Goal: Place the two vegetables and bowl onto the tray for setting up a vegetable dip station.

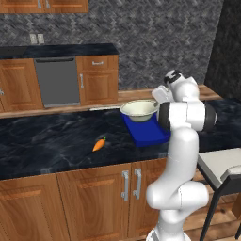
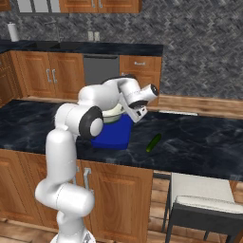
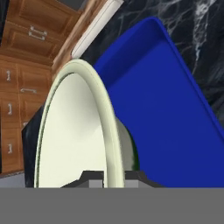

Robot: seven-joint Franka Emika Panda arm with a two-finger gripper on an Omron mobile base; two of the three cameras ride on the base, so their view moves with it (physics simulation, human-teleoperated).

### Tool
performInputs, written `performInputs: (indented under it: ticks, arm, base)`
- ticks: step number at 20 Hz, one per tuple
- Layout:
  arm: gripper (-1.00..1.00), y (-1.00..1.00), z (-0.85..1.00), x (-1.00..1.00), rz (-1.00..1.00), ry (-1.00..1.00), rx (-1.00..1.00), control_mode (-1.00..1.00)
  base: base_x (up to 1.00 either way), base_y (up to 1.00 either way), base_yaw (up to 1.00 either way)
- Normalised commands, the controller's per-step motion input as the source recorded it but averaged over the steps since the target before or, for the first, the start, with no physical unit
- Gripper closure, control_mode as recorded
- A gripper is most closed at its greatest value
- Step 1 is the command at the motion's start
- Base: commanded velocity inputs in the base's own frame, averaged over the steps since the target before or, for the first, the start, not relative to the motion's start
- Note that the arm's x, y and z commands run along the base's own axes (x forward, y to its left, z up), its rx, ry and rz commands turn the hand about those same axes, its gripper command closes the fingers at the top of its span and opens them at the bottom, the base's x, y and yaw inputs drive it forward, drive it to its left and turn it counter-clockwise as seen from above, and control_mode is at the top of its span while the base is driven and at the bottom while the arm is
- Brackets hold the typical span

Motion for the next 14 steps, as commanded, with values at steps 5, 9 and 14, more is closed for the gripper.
performInputs:
  ticks: [5, 9, 14]
  arm:
    - [1.00, -0.07, -0.03, 0.00, 0.03, 0.00, 0.00, -1.00]
    - [1.00, -0.04, -0.03, 0.00, 0.02, 0.00, 0.00, -1.00]
    - [1.00, 0.00, -0.04, 0.04, 0.01, 0.00, 0.00, -1.00]
  base:
    - [0.00, 0.00, 0.00]
    - [0.00, 0.00, 0.00]
    - [0.00, 0.00, 0.00]
